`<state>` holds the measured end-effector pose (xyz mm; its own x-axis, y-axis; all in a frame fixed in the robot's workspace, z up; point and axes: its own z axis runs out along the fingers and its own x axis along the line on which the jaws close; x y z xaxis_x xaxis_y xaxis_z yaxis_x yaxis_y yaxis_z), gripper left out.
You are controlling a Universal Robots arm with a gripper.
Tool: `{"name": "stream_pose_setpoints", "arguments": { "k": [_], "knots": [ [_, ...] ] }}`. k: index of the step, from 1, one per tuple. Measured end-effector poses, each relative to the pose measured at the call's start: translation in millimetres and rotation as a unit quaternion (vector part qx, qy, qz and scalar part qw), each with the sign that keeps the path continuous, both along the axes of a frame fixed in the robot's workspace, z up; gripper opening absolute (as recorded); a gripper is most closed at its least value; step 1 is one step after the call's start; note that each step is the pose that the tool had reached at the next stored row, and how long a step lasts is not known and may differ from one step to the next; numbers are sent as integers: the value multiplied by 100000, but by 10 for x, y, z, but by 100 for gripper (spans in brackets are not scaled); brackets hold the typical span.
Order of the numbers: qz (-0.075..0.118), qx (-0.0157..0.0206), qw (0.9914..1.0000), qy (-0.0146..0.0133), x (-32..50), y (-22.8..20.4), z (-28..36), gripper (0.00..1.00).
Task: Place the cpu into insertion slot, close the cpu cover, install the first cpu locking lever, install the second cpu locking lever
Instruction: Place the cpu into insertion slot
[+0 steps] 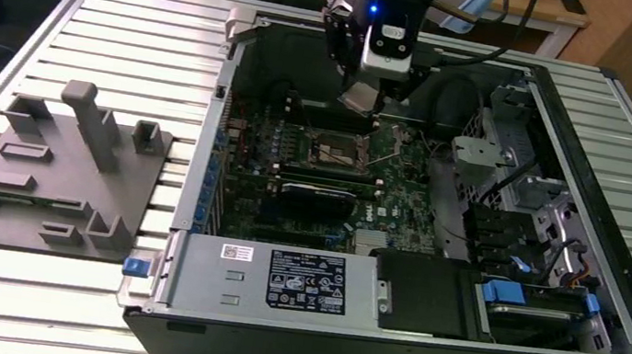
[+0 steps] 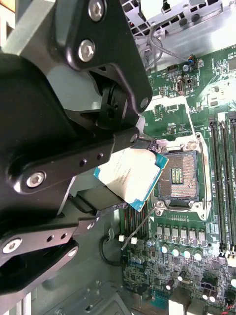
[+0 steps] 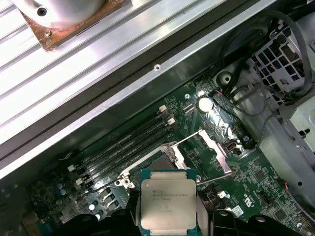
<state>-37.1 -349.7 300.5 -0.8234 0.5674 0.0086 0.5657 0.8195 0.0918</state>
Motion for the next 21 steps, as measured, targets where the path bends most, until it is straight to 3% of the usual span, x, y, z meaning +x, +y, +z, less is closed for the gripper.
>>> {"name": "stream_pose_setpoints", "arguments": {
  "k": [9, 16, 21],
  "knots": [
    [-301, 2, 100000, -2, 0, 0, 0, 54],
    [-2291, -1, 99974, 1, 0, 0, -3, 54],
    [-2441, 1, 99970, -2, 0, 0, -3, 54]
  ]
}}
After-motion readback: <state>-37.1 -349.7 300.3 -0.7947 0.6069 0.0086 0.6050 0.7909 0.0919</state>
